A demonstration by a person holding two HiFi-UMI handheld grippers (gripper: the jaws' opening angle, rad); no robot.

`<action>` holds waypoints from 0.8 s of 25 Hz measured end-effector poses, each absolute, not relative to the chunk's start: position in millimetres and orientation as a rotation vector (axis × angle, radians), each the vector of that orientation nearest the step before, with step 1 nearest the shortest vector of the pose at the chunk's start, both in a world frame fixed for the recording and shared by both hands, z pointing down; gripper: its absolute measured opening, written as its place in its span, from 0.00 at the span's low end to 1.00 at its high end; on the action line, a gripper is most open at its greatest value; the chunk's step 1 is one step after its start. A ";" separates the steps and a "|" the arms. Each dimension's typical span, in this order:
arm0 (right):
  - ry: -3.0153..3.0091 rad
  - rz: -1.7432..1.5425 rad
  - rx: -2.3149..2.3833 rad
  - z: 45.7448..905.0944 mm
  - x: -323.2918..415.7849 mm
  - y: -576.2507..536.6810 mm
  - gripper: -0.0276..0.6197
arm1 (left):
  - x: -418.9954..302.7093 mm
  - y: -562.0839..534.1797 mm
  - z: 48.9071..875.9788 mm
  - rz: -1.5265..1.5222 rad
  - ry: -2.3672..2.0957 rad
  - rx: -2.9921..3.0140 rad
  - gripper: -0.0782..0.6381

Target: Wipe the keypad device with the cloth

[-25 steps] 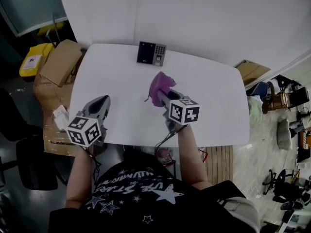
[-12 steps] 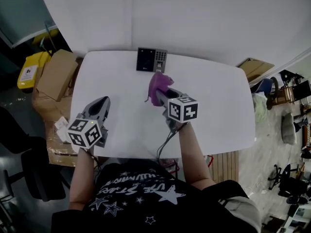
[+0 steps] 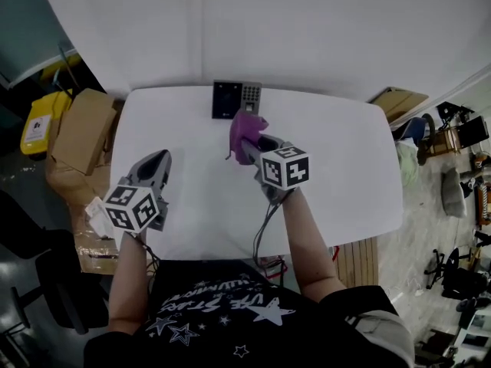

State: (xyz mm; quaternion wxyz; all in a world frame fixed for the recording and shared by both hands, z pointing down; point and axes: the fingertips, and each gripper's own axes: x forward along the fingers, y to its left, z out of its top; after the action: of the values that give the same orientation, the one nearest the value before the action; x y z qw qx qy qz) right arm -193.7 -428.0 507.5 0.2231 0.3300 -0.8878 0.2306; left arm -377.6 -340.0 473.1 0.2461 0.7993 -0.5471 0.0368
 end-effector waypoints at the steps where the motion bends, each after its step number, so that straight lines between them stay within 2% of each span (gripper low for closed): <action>1: -2.446 0.634 0.915 508.6 -196.8 -430.8 0.19 | -379.5 -343.0 475.4 0.107 -1.482 2.185 0.12; 20: -2.340 0.634 0.924 534.2 -263.5 -497.3 0.19 | -428.7 -410.2 500.3 0.184 -1.359 2.243 0.12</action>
State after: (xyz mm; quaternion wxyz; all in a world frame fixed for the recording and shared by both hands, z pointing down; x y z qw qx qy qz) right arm -263.5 -497.3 534.2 0.2704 0.3428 -0.8684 0.2352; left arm -428.7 -410.2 500.3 0.2533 0.8254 -0.5000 0.0676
